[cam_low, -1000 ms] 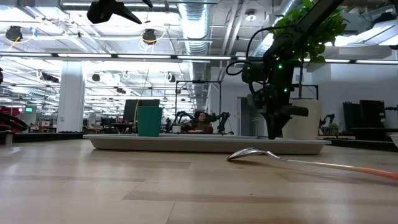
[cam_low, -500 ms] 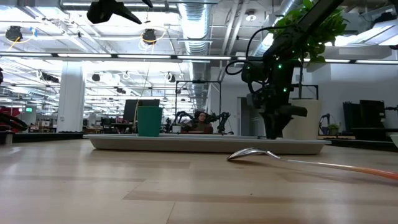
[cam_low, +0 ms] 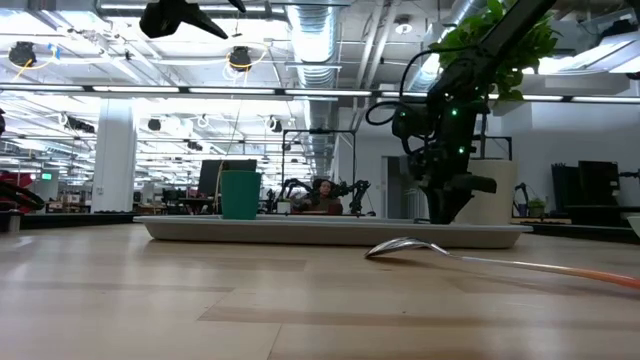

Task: Pick and place plate/cup/fork/spoon on tray
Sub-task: Put the orange fork on the gray tray

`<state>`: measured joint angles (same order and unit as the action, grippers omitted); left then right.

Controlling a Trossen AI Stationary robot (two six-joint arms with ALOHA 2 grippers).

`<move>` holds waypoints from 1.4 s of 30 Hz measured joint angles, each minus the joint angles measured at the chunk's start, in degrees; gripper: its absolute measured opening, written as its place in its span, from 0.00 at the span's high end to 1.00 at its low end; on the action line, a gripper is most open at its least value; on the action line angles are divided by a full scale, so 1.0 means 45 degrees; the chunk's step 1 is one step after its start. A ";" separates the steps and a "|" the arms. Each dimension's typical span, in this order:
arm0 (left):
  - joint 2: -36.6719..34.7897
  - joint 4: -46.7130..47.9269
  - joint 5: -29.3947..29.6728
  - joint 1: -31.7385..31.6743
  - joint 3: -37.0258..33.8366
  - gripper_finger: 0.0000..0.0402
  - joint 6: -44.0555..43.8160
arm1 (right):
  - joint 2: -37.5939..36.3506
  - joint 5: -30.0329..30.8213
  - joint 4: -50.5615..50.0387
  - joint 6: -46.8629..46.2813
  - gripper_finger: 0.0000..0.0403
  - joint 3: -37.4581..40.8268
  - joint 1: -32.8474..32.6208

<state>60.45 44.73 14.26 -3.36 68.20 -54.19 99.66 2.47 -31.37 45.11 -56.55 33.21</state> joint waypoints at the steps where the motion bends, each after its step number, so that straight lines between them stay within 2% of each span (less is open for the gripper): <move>1: 0.0000 0.0004 0.0006 0.0000 0.0000 0.50 0.0001 | 0.0000 0.0073 0.0010 -0.0011 0.73 -0.0001 0.0000; 4: 0.0000 0.0004 0.0116 0.0000 0.0000 0.50 0.0005 | 0.0000 0.0085 0.0081 0.0013 0.78 0.0000 -0.0005; 10: 0.0000 0.0001 0.0179 0.0000 0.0000 0.50 0.0005 | 0.0000 0.0256 0.0171 -0.0024 0.97 -0.0003 0.0058; 15: 0.0000 0.0004 0.0175 0.0000 0.0000 0.50 0.0005 | 0.0000 0.1056 0.0106 -0.0026 0.97 -0.0025 -0.0019; 18: 0.0000 0.0004 0.0175 0.0000 0.0000 0.50 0.0005 | 0.0000 0.1182 -0.1034 -0.0021 0.99 -0.0628 -0.0198; 23: 0.0000 0.0004 0.0175 0.0000 0.0000 0.50 0.0005 | 0.0000 0.1196 -0.3956 0.0336 0.99 -0.2791 -0.0693; 27: 0.0000 -0.0003 0.0126 0.0000 0.0000 0.50 0.0005 | 0.0000 0.0903 -0.6713 0.1009 0.99 -0.5302 -0.0925; 31: 0.0000 -0.0006 0.0126 0.0005 0.0000 0.50 0.0005 | -0.0013 0.0780 -0.8154 0.2381 0.99 -0.6783 -0.0981; 35: 0.0000 -0.0006 0.0121 0.0001 0.0000 0.50 0.0005 | 0.0033 0.0809 -0.8957 0.3446 1.00 -0.7033 -0.0981; 42: -0.0005 -0.0006 0.0015 0.0000 0.0000 0.50 0.0005 | 0.1856 0.1760 -0.9921 0.3735 1.00 -0.7083 -0.1969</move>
<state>60.42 44.71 14.33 -3.35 68.20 -54.17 108.01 10.39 -76.01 61.91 -88.43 24.35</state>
